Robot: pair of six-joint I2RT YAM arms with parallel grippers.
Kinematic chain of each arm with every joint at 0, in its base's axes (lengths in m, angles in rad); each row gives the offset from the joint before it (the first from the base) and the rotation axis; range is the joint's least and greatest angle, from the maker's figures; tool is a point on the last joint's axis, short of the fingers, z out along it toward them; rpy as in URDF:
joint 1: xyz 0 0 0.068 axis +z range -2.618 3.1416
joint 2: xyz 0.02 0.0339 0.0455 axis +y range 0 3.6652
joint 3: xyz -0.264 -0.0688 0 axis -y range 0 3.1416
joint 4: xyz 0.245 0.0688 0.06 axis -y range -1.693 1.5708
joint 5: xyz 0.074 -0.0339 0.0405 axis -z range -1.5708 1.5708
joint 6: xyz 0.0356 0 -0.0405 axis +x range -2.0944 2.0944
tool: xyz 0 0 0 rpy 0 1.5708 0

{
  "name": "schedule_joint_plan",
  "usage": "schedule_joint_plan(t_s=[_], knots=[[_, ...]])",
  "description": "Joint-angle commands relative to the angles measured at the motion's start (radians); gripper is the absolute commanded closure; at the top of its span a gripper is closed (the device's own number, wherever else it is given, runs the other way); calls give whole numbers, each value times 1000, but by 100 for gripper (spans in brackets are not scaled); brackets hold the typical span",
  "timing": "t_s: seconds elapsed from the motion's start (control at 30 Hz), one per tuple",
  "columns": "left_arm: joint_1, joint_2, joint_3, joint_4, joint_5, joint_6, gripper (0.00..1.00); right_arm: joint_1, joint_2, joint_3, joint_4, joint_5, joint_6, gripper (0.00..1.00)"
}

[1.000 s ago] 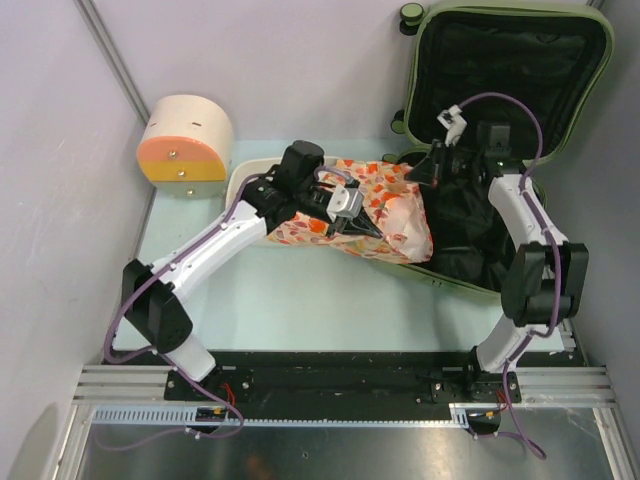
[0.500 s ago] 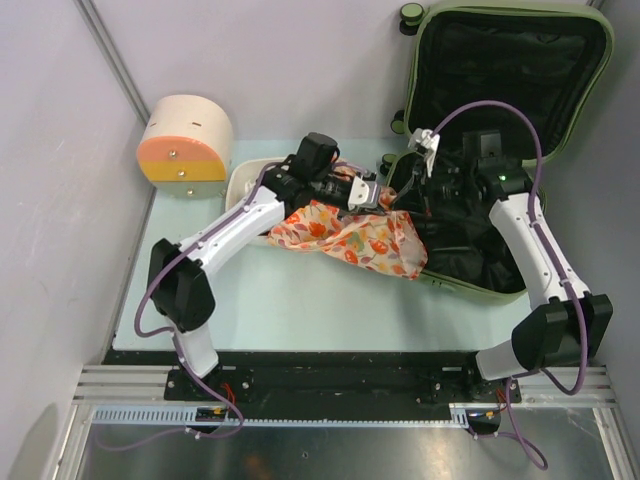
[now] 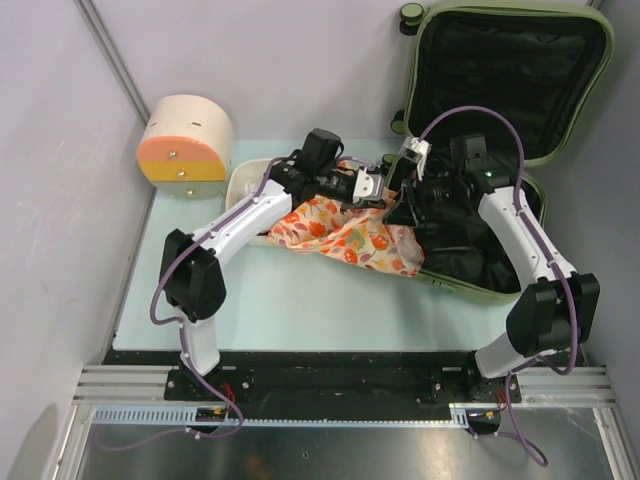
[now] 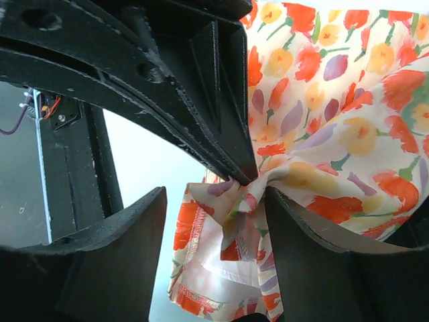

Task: Open, take out, and arrange the luggage

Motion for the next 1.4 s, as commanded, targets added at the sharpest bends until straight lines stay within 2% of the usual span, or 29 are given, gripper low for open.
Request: schedule_joint_plan(t_s=[0.0, 0.1, 0.17, 0.23, 0.27, 0.33, 0.37, 0.4, 0.43, 0.47, 0.5, 0.53, 0.6, 0.67, 0.77, 0.93, 1.03, 1.07, 1.2, 1.37], knots=[[3, 4, 59, 17, 6, 21, 100, 13, 3, -2, 48, -14, 24, 33], [6, 19, 81, 19, 3, 4, 100, 45, 9, -2, 35, 23, -2, 33], [7, 31, 110, 20, 9, -25, 100, 62, 13, -5, 34, 100, -22, 34], [9, 34, 125, 20, 16, -37, 100, 68, 15, -14, 68, 150, -11, 43], [9, 34, 127, 20, 21, -39, 100, 68, 15, -14, 80, 164, -11, 58], [9, 27, 118, 20, 24, -39, 100, 67, 12, -14, 93, 207, -10, 74], [9, 18, 108, 20, 25, -39, 100, 64, 4, -15, 96, 219, -10, 89], [18, 13, 101, 20, 24, -37, 100, 58, 3, -16, 96, 244, -10, 98], [24, 5, 90, 20, 19, -51, 99, 53, -2, -16, 94, 256, -10, 100], [32, -4, 88, 22, 9, -69, 92, 47, -5, -16, 84, 264, -11, 100], [53, -9, 90, 20, 6, -92, 57, 41, -14, -16, 76, 276, -14, 100], [69, -15, 88, 22, 3, -135, 43, 29, -19, -17, 67, 279, -21, 100], [118, -53, 73, 20, -7, -175, 27, 15, -42, -23, 50, 286, -28, 100], [171, -97, -8, 22, -40, -195, 15, -1, -62, -32, 42, 290, -40, 100], [225, -211, -195, 16, -79, -116, 7, 2, -97, -34, 57, 292, -57, 100], [236, -350, -445, -13, -166, -1, 5, 47, -175, -31, 97, 273, -111, 100], [233, -343, -507, -13, -218, 17, 11, 91, -226, -29, 18, 258, -200, 100], [241, -337, -502, -13, -226, 13, 16, 119, -238, -29, -13, 266, -276, 100], [308, -315, -418, -12, -113, -16, 16, 168, -283, -31, -125, 295, -396, 100], [336, -279, -300, -9, -93, 70, 19, 193, -301, -43, -153, 338, -421, 100]])
